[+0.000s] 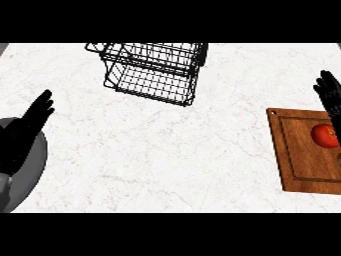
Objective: Pick the tomato from the cutting board and place it in the tiered basket
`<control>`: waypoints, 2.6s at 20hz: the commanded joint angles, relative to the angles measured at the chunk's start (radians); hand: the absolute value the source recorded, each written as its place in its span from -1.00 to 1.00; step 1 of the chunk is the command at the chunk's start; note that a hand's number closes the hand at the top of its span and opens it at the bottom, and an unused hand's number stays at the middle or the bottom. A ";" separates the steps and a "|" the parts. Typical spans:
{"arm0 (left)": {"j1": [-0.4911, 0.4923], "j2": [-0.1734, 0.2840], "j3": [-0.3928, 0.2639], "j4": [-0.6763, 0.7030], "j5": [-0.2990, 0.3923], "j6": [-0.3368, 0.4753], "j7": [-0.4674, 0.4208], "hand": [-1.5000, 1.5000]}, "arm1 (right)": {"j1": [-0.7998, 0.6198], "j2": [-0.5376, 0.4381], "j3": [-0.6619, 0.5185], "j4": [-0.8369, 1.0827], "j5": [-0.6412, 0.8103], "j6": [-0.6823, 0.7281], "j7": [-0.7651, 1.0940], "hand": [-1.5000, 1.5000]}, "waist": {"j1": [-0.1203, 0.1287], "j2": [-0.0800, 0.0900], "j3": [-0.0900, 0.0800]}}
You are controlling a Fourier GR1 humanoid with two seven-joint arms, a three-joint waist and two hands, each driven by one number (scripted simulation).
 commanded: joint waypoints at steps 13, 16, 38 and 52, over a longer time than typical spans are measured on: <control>-0.041 -0.311 -0.122 0.205 -0.046 -0.075 -0.318 0.00 | -0.383 0.189 -0.181 0.530 0.022 -0.334 -0.042 -1.00 | -0.026 -0.024 0.038; -0.075 -0.289 -0.067 0.231 -0.016 -0.113 -0.299 0.00 | -0.366 0.114 -0.102 0.489 0.144 -0.359 -0.012 -1.00 | -0.037 -0.029 0.037; -0.023 -0.311 -0.065 0.183 -0.051 -0.082 -0.270 0.00 | -0.486 -0.305 0.277 0.016 0.294 0.502 1.192 -1.00 | -0.052 -0.039 0.036; -0.008 -0.338 -0.034 0.174 -0.077 -0.136 -0.291 0.00 | -0.328 -0.208 0.287 0.059 0.519 0.372 1.260 -1.00 | -0.038 -0.034 0.037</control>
